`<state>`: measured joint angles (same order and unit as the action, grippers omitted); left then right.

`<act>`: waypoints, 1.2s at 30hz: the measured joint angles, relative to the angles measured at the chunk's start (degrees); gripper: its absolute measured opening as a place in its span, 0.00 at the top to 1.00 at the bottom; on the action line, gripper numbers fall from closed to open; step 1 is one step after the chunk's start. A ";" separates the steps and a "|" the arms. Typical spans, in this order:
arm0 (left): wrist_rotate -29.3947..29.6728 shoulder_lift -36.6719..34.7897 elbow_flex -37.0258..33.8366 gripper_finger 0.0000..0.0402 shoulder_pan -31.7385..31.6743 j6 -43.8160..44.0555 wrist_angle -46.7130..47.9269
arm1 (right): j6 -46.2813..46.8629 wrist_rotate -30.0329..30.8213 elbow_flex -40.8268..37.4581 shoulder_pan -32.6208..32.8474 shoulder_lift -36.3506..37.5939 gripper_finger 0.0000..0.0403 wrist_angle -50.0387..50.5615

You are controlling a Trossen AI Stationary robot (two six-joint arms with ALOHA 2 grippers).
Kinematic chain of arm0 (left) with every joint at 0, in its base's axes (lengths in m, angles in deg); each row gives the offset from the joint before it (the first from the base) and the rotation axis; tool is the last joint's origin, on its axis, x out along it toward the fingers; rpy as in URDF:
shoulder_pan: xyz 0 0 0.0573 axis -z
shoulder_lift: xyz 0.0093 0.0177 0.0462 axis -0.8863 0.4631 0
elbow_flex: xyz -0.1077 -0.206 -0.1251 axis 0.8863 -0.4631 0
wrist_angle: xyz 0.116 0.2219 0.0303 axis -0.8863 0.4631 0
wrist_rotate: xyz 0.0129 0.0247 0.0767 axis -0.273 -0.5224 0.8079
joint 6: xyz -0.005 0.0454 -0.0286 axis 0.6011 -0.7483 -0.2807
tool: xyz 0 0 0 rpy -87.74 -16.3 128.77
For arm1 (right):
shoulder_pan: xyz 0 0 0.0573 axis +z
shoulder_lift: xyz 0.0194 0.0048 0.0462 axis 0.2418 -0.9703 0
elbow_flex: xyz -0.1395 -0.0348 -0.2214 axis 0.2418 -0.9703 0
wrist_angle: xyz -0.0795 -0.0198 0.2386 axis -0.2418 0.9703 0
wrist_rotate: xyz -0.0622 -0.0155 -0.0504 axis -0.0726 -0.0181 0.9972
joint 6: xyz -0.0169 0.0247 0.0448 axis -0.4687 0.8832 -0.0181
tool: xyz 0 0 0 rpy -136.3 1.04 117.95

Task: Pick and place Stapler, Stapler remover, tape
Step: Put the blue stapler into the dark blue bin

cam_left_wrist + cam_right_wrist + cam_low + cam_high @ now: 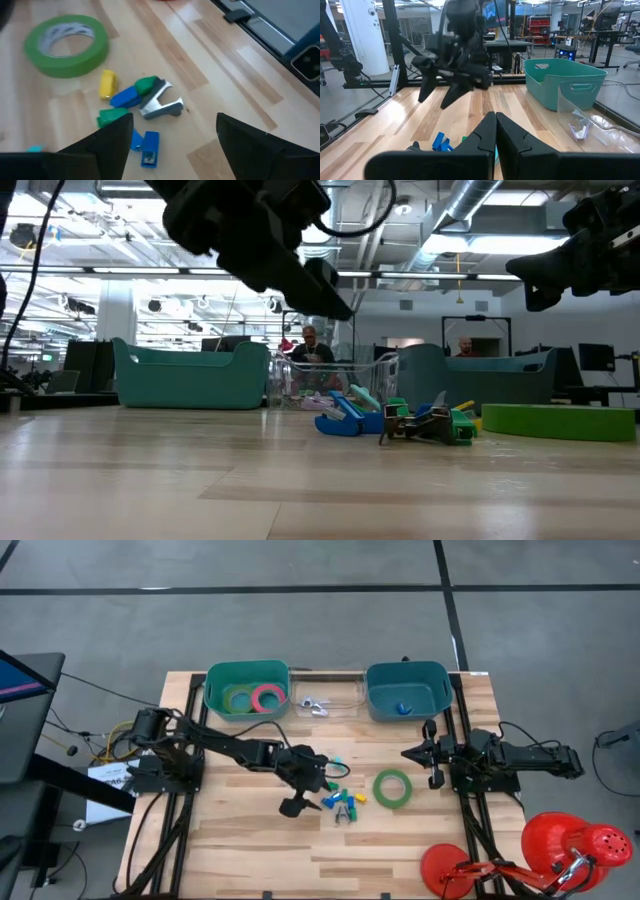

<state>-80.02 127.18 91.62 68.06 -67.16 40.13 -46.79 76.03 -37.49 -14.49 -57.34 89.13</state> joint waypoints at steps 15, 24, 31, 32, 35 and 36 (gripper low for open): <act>-1.57 8.36 0.00 0.38 0.35 -5.68 -6.71 | 0.00 0.01 0.00 -0.02 -0.01 1.00 0.00; -1.33 11.18 -0.03 0.41 0.33 -5.68 -7.74 | 0.00 0.00 -0.01 -0.01 -0.01 1.00 0.00; 0.96 12.48 0.00 0.45 0.11 -5.65 -8.24 | 0.01 0.01 0.00 0.00 -0.01 1.00 0.00; 1.49 12.48 0.00 0.46 0.11 -5.66 -8.46 | -0.01 0.01 -0.01 0.00 0.00 1.00 0.00; 2.51 12.48 0.00 0.48 0.03 -5.62 -8.28 | -0.01 0.00 0.00 -0.01 0.00 1.00 0.00; 2.53 12.48 0.00 0.50 0.02 -5.60 -8.35 | 0.00 -0.01 0.00 0.00 0.00 1.00 0.00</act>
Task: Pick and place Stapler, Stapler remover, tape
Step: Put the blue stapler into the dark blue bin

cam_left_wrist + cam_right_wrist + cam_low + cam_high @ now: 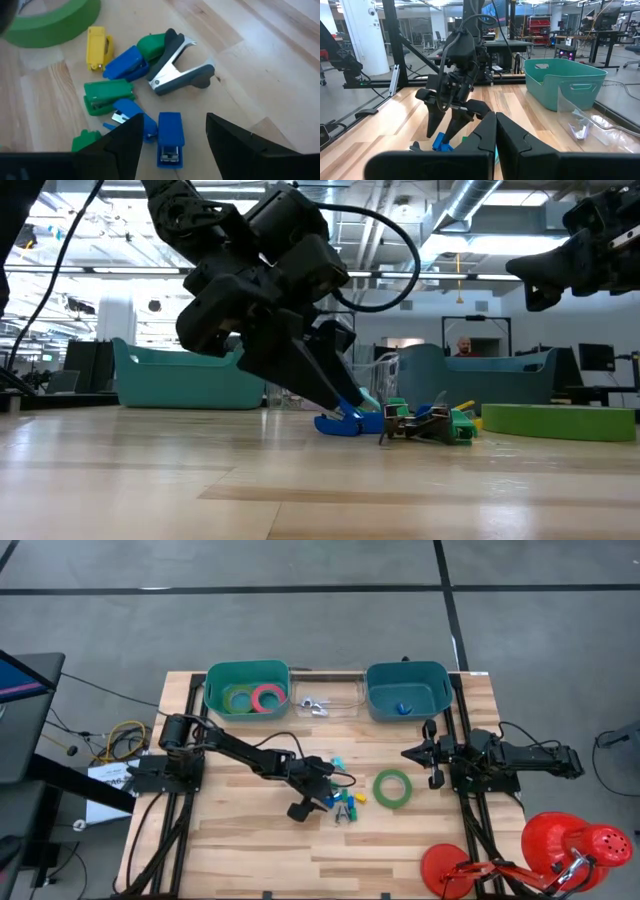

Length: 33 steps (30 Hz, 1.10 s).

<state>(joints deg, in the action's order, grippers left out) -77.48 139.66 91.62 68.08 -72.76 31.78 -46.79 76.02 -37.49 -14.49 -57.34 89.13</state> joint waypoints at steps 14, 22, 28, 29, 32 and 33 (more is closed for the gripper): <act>0.03 -0.02 0.00 0.71 0.00 0.13 0.03 | 0.01 0.02 -0.02 0.00 -0.02 1.00 0.00; 0.05 -0.02 0.00 0.77 0.00 0.13 0.03 | 0.00 0.01 0.00 -0.01 -0.02 1.00 0.00; 0.07 -0.04 0.00 0.80 0.00 0.13 0.03 | 0.01 0.00 0.00 0.00 -0.02 1.00 0.00; 0.07 -0.04 0.00 0.81 0.00 0.13 0.03 | 0.00 -0.01 -0.01 -0.01 -0.01 1.00 0.00; 0.07 -0.04 0.00 0.82 0.00 0.14 0.03 | -0.01 0.00 0.00 -0.02 0.00 1.00 0.00; 0.07 -0.05 0.00 0.83 0.00 0.13 0.03 | 0.01 0.01 0.00 0.00 0.00 1.00 0.00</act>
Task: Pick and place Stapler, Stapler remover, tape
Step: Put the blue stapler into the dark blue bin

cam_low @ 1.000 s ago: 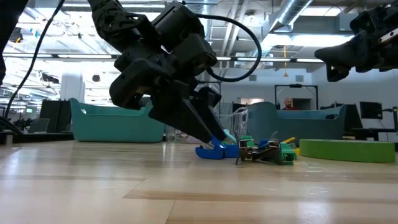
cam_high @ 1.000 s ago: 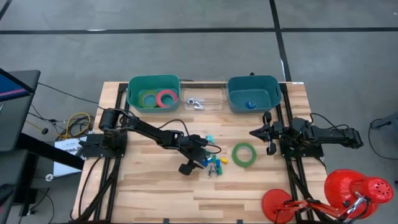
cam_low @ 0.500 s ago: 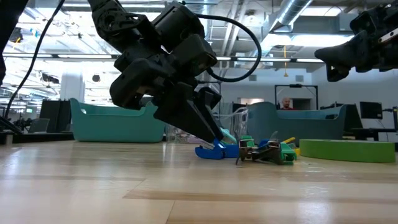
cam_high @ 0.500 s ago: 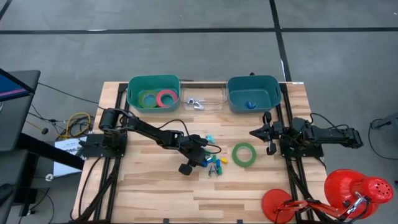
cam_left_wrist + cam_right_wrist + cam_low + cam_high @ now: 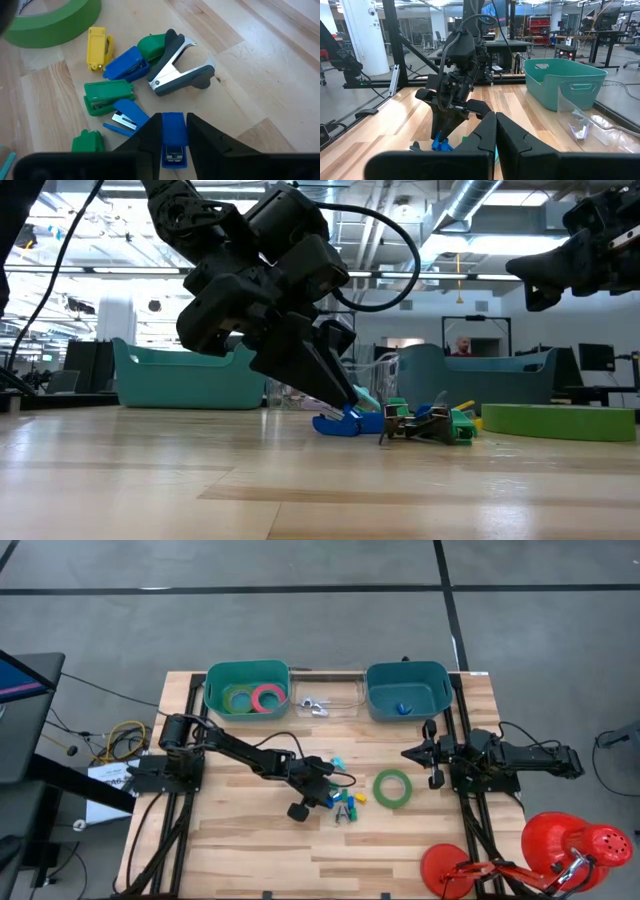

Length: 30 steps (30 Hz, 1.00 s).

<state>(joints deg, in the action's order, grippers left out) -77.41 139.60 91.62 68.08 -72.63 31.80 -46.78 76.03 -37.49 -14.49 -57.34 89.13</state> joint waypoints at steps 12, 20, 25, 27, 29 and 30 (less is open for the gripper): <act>0.08 -1.85 0.00 0.82 -0.04 0.05 0.15 | 0.00 -0.02 0.00 -0.02 0.00 1.00 0.00; 0.08 -6.58 0.00 0.83 -1.95 1.33 0.22 | -0.01 -0.01 -0.01 -0.01 -0.01 1.00 0.00; 0.07 -10.28 0.00 0.83 -4.42 1.34 0.18 | 0.00 0.00 0.00 0.00 0.00 1.00 0.00; 0.44 -11.49 0.00 0.83 -5.70 1.33 0.15 | -0.01 0.00 -0.01 -0.02 0.00 1.00 0.00; 1.30 -12.51 0.00 0.83 -7.18 1.33 0.23 | 0.00 -0.02 0.00 -0.01 -0.02 1.00 0.00; 1.61 -13.01 0.00 0.83 -7.98 1.33 0.24 | 0.00 0.00 0.00 -0.02 -0.01 1.00 0.00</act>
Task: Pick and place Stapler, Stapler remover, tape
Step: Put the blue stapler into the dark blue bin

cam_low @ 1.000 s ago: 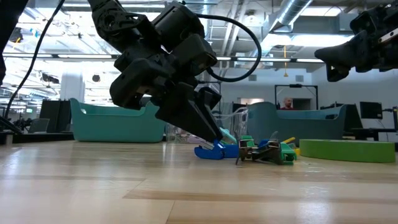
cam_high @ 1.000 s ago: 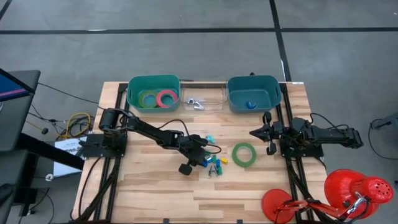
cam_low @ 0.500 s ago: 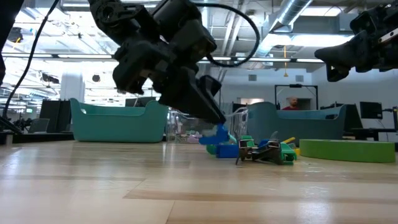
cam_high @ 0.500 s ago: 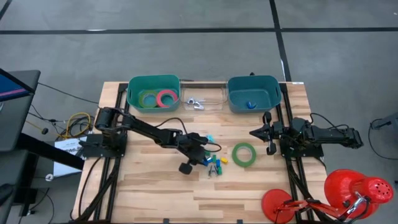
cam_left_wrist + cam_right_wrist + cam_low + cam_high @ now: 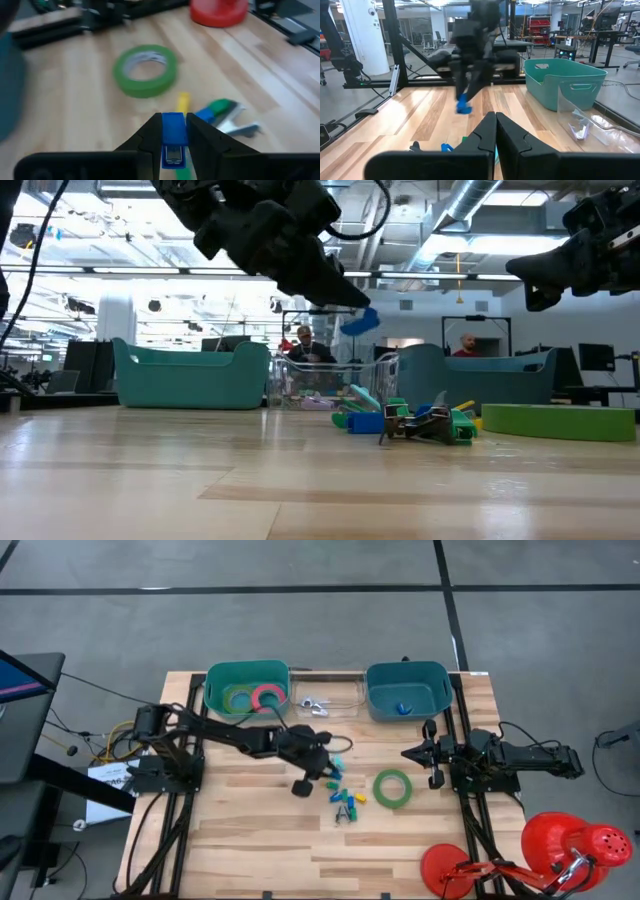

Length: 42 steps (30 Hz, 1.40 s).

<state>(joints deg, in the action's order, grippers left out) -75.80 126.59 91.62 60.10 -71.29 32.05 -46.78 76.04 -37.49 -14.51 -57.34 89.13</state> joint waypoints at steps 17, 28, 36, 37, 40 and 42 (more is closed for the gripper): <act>1.17 -2.11 0.03 0.83 -11.06 0.00 -7.04 | 0.00 0.00 0.00 0.00 0.00 1.00 0.00; 1.17 -2.11 6.96 0.83 -15.05 0.15 -7.14 | -0.01 -0.01 0.00 0.01 0.01 1.00 0.00; 1.17 -2.11 12.32 0.83 -18.00 -0.02 -7.13 | 0.00 -0.02 0.00 0.00 0.01 1.00 0.00; 1.17 -2.11 12.90 0.83 -18.31 -0.01 -7.20 | 0.00 0.00 -0.02 0.00 -0.01 1.00 0.00; 1.83 -2.11 14.33 0.83 -19.04 -0.01 -7.05 | 0.00 -0.01 0.00 0.00 0.01 1.00 0.00; 2.92 -2.11 15.22 0.83 -19.31 -0.02 -7.02 | 0.00 -0.02 0.00 0.00 0.00 1.00 0.00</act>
<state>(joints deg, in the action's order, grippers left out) -72.88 124.49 106.84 40.79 -71.32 25.03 -46.78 76.02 -37.49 -14.51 -57.34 89.13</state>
